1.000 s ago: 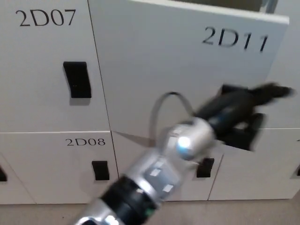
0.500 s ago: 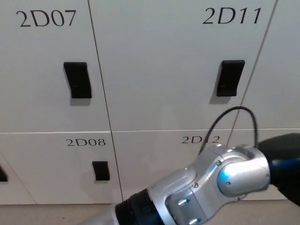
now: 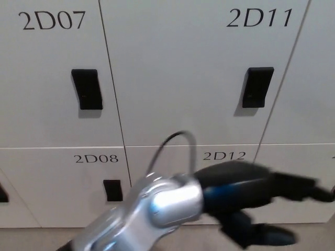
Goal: The robot uses its left hand to push the door of an open cabinet towards the right and closes it
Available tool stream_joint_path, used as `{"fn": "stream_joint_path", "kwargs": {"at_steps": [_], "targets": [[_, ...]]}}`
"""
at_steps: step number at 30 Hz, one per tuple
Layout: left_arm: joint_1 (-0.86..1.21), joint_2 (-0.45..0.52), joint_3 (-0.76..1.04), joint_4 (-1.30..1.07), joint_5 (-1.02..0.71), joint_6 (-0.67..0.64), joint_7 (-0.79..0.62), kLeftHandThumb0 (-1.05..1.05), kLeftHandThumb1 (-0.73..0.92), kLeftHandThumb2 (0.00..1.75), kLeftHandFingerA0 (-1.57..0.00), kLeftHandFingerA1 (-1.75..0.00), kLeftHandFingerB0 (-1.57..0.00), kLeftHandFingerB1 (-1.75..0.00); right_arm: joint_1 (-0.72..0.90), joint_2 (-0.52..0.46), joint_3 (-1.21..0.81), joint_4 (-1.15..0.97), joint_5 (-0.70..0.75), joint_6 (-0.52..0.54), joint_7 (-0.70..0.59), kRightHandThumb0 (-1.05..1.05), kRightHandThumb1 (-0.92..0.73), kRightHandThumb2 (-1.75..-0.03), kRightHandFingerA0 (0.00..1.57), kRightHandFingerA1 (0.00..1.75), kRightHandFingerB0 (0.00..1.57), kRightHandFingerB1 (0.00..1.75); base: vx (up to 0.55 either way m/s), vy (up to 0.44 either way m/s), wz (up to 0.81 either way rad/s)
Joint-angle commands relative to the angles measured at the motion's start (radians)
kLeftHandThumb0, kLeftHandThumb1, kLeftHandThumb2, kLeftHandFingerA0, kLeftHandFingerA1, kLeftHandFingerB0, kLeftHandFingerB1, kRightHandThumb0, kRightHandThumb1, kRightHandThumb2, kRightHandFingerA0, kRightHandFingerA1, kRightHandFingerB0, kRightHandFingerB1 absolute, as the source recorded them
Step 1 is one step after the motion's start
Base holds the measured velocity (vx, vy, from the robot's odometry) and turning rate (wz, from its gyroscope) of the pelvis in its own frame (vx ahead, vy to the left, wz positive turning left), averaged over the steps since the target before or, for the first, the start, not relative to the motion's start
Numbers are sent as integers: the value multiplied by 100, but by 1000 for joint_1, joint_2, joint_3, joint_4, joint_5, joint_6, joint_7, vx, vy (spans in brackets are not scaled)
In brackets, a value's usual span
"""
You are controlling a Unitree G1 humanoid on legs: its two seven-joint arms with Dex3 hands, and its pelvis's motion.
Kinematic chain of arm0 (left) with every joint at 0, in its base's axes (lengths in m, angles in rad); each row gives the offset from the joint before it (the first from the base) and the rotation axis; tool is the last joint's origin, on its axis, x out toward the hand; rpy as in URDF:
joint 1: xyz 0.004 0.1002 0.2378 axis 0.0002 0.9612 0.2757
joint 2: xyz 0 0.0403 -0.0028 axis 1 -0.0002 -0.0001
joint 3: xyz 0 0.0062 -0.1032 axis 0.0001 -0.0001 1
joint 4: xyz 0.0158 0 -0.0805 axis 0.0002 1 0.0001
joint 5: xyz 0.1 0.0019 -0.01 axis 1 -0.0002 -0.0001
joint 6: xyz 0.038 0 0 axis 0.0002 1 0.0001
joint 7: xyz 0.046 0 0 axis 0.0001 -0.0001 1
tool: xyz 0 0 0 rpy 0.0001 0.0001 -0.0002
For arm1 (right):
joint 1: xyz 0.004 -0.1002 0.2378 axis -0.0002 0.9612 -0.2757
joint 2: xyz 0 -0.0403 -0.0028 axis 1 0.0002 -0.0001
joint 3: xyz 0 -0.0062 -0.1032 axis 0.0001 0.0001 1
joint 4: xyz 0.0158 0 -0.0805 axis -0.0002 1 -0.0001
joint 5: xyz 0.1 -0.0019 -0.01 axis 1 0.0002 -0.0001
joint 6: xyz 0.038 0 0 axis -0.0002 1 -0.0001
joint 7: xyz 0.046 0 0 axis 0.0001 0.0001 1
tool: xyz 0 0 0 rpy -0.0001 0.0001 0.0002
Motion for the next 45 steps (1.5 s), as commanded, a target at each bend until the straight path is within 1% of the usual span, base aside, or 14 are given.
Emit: {"fn": "stream_joint_path", "kwargs": {"at_steps": [1,3,9,15,17,18,21,22,25,28,32,38,43,45], "targets": [[540,325,255,-120,-184,-238,-18,-74,92,70,-35,-32,-28,-30,-8,0,-50,5,48,6,-5,-63,-74,-104,28,48,36,51,0,0,0],[645,372,285,-81,-175,-335,13,-77,92,72,-33,-32,-28,-30,0,0,-53,4,48,1,-8,-61,-73,-102,27,48,34,50,0,0,0],[815,413,372,9,-174,-437,59,-81,92,69,-36,-32,-30,-30,-1,4,-71,13,58,4,0,-60,-72,-101,33,51,34,49,0,0,0],[855,411,415,50,-166,-501,63,-79,92,69,-36,-32,-29,-30,-2,5,-74,13,53,8,0,-60,-72,-101,33,50,35,49,0,0,0],[879,428,470,133,-153,-532,89,-79,92,70,-36,-32,-30,-30,0,4,-74,13,49,5,-5,-61,-73,-102,33,50,35,49,0,0,0],[891,457,503,210,-91,-573,151,-75,92,70,-34,-32,-28,-30,4,2,-74,13,47,5,-6,-61,-73,-102,32,50,35,50,0,0,0],[893,460,514,233,-65,-597,167,-75,92,70,-34,-32,-28,-30,5,2,-76,14,46,5,-5,-61,-73,-102,32,50,35,50,0,0,0],[846,467,524,355,-34,-607,216,-76,90,68,-34,-31,-29,-30,5,5,-79,13,47,9,0,-62,-73,-102,29,49,34,49,0,0,0],[822,469,537,432,-11,-602,248,-77,91,68,-34,-31,-28,-29,5,7,-80,14,43,8,-3,-62,-73,-102,30,49,35,50,0,0,0],[774,442,572,613,-43,-571,281,-78,90,68,-34,-31,-30,-30,15,8,-91,17,50,5,5,-63,-73,-102,28,48,35,50,0,0,0],[696,411,599,776,-73,-610,295,-78,91,68,-35,-31,-30,-30,-4,12,-92,15,43,12,-1,-61,-73,-102,30,49,35,50,0,0,0],[684,384,622,863,-82,-623,317,-81,91,68,-35,-32,-31,-30,15,12,-88,15,33,10,-16,-61,-73,-103,32,50,35,50,0,0,0],[611,361,622,1078,-51,-601,393,-79,92,70,-22,-29,-20,-27,20,13,-96,17,38,8,-7,-63,-74,-102,32,50,34,49,0,0,0],[604,354,624,1132,-50,-615,409,-79,92,70,-22,-29,-20,-27,24,12,-96,18,37,10,-1,-63,-74,-102,32,50,34,49,0,0,0]]}}
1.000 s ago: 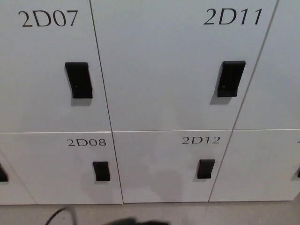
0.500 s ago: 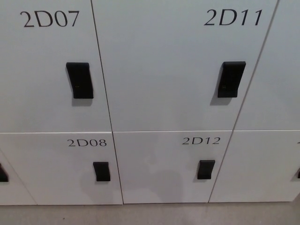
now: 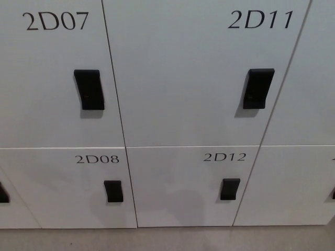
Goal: The robot uses its left hand to push the door of an open cabinet towards the right and closes it
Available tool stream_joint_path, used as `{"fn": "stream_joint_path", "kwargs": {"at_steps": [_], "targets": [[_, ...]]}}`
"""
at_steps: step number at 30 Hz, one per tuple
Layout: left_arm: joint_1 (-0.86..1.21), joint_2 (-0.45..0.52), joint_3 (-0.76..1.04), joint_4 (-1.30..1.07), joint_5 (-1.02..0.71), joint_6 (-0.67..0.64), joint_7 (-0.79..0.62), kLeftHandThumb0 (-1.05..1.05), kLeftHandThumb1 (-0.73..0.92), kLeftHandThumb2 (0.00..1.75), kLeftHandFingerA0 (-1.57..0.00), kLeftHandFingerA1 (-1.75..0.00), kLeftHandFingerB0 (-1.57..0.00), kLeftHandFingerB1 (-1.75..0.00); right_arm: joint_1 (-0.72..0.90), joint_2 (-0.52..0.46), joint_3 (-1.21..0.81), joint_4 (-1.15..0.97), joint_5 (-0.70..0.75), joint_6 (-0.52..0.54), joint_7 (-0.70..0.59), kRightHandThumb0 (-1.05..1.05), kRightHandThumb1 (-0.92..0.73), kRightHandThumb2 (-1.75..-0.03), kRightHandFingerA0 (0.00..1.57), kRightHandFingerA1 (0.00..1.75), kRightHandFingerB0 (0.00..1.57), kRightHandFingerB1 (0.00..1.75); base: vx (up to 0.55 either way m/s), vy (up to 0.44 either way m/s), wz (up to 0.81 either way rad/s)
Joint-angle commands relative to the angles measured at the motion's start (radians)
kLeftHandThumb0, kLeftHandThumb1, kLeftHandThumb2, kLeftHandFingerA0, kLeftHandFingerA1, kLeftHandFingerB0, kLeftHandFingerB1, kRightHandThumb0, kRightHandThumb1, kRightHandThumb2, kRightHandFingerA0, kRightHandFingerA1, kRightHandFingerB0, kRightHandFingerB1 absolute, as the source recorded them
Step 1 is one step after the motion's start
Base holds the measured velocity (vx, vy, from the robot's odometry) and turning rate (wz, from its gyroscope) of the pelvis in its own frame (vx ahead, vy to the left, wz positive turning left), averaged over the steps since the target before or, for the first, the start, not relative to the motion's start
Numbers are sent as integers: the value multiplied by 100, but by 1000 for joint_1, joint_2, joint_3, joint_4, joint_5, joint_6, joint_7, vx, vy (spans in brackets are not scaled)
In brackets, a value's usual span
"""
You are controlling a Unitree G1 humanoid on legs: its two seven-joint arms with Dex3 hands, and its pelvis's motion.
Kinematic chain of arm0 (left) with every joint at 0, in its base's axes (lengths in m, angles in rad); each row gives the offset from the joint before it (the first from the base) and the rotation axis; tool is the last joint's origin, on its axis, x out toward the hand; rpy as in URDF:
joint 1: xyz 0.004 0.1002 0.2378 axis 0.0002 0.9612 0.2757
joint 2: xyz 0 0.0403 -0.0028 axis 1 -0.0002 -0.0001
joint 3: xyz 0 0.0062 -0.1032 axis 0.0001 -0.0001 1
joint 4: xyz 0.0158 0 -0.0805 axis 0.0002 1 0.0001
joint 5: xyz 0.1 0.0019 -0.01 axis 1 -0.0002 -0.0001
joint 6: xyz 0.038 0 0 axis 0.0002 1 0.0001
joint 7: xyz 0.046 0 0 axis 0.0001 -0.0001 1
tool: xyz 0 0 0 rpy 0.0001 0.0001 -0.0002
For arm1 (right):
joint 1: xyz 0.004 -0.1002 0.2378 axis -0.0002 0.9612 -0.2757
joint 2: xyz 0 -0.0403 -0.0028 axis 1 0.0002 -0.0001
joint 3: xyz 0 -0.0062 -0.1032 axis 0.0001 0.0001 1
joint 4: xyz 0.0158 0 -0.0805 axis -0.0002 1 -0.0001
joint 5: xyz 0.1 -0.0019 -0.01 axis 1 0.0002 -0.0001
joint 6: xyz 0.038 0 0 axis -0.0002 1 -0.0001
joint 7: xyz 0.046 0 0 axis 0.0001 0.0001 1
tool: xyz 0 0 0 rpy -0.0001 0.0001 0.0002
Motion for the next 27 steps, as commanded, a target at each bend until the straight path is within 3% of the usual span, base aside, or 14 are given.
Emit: {"fn": "stream_joint_path", "kwargs": {"at_steps": [1,6,9,12,24,27], "targets": [[-109,-45,67,387,15,-171,219,-76,92,69,-20,-28,-18,-27,21,-9,-38,14,48,11,10,-64,-73,-101,29,48,31,48,0,0,0],[-146,-56,66,511,26,-156,282,-76,92,72,-22,-30,-16,-27,18,-6,-59,13,66,8,27,-64,-72,-100,29,48,31,48,0,0,0],[-193,-73,130,607,-56,-84,230,-78,91,69,-24,-30,-13,-24,9,-5,-70,13,70,7,28,-65,-72,-100,30,50,29,48,0,0,0],[-223,-76,215,671,-140,-64,178,-81,92,69,-29,-30,-23,-28,2,2,-85,12,78,8,40,-63,-72,-101,31,51,27,47,0,0,0],[-275,-85,276,760,-111,-71,120,-77,92,73,-26,-33,-18,-30,-2,14,-167,6,134,0,125,-58,-69,-99,33,52,25,47,0,0,0],[-281,-86,257,771,-91,-45,101,-82,92,78,-22,-32,-16,-30,-9,15,-194,16,159,81,149,-62,-71,-100,32,50,26,46,0,0,0]]}}
